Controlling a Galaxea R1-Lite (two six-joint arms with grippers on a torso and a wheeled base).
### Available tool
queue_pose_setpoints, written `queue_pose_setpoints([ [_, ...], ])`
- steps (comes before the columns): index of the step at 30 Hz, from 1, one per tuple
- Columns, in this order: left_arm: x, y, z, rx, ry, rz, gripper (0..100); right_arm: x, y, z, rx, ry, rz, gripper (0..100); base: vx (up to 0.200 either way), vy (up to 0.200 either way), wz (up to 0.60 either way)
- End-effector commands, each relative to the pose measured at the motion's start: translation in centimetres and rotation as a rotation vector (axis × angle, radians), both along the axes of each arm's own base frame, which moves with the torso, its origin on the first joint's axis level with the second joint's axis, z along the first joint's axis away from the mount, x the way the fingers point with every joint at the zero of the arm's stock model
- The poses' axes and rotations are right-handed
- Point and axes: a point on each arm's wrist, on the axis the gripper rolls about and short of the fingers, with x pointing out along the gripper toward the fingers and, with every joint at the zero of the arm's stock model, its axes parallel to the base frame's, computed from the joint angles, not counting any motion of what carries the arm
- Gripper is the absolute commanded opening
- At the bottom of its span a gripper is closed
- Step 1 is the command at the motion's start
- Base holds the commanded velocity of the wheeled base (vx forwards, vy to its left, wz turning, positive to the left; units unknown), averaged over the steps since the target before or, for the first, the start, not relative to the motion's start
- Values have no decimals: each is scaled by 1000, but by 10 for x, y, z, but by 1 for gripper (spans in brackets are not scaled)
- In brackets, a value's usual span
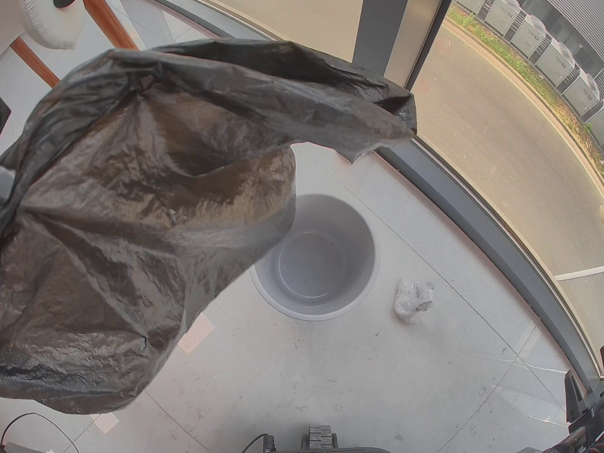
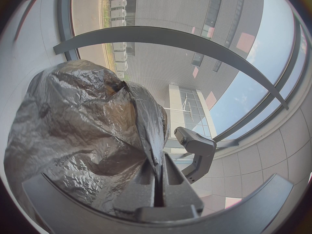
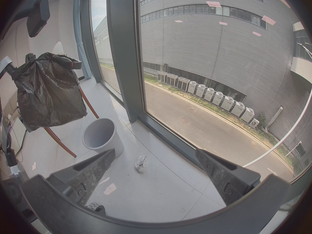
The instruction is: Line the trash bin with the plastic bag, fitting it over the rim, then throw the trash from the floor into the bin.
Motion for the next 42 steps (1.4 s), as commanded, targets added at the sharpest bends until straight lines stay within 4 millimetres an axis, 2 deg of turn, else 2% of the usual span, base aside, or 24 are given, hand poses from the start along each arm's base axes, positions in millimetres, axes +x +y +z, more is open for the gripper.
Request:
queue_pose_setpoints([
  [1,34,-6,-13,16,60,-22,0,0,0,-5,0,2,1,100,0,0,0],
  [12,108,-16,-37,16,55,-22,0,0,0,-5,3,2,0,100,0,0,0],
  [13,122,-18,-37,19,81,-22,0,0,0,-5,3,4,0,100,0,0,0],
  [16,134,-19,-33,24,121,-22,0,0,0,-5,3,4,0,100,0,0,0],
  [17,147,-21,-28,30,171,-21,0,0,0,-5,3,4,0,100,0,0,0],
  [23,192,-29,-18,-24,218,37,0,0,0,-5,3,2,0,100,0,0,0],
  [25,204,-44,-20,-63,256,41,0,0,0,-5,3,2,0,100,0,0,0],
  [26,208,-52,-22,-83,255,36,0,0,0,-5,3,4,0,100,0,0,0],
  [32,211,-70,-34,-131,143,-7,0,0,0,-5,3,4,0,100,0,0,0],
  [33,208,-82,-42,-133,172,-46,0,0,0,-5,3,4,0,100,0,0,0],
  [42,188,-114,-38,-167,224,-128,0,0,0,-5,4,4,0,100,0,0,0],
])
